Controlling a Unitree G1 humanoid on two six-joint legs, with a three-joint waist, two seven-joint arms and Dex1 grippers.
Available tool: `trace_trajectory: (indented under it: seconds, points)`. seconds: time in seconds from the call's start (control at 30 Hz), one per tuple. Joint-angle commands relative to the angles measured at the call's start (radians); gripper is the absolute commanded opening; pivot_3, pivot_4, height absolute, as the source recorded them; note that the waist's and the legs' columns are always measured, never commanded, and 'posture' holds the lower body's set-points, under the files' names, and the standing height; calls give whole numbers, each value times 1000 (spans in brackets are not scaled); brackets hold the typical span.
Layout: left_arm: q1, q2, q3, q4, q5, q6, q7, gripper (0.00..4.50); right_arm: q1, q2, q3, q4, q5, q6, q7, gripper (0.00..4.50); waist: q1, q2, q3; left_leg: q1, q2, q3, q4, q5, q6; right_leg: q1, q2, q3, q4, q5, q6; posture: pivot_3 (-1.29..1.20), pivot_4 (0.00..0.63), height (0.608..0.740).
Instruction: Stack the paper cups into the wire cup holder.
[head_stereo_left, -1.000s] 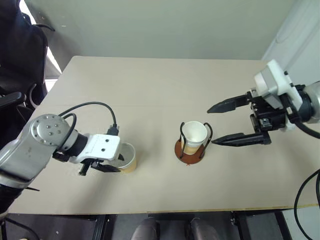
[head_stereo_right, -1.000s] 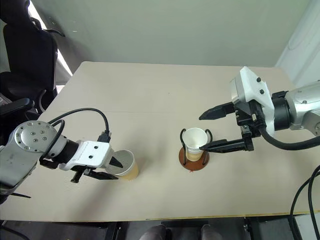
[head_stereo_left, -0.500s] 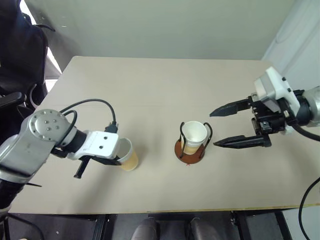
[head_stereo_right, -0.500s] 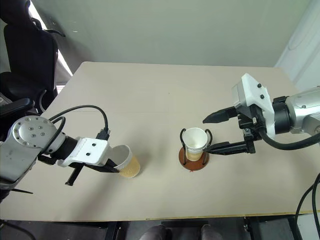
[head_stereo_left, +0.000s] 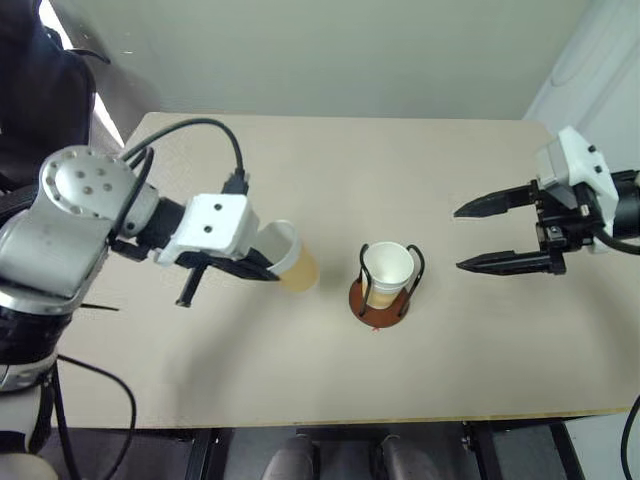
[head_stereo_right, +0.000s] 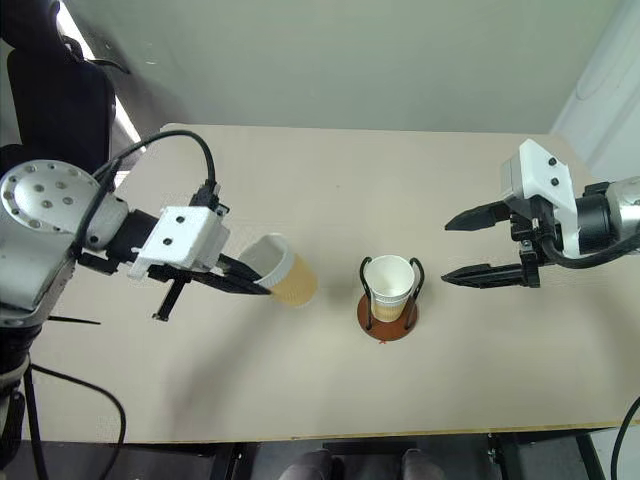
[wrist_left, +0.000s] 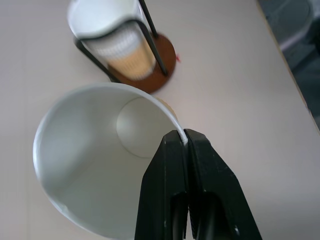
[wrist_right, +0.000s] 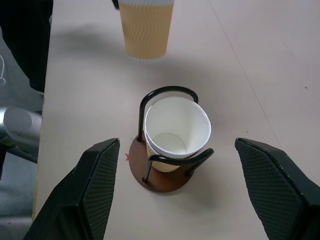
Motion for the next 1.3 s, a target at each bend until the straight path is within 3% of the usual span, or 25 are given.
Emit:
trace_trajectory:
  seconds: [0.03, 0.53, 1.03, 1.3]
  points:
    - [-87, -16, 15, 14, -34, 25, -23, 56, 9, -1, -13, -22, -13, -22, -7, 3795, 0, 0, 0, 0, 0, 0, 0, 0, 0, 0, 0, 0, 0, 0, 0, 0, 150, 740]
    - [-324, -95, -49, 189, -127, 46, -52, 56, 62, 12, -63, -77, 2, -11, -66, 3795, 0, 0, 0, 0, 0, 0, 0, 0, 1, 0, 0, 0, -2, 0, 0, 0, 150, 740]
    - [-539, -241, -362, 484, -126, -201, -52, 56, 185, 0, -192, -196, 58, 32, -174, 3795, 9, 0, 0, -2, 0, 0, 0, 0, 1, 0, 0, 0, -5, 1, 2, 0, 150, 740]
    - [-597, -367, -432, 591, -108, -316, -52, 56, 209, -20, -261, -263, 105, 73, -219, 3795, 13, 0, 0, -6, 0, 0, 0, 0, 3, 0, 0, 0, -11, 2, 5, 0, 150, 740]
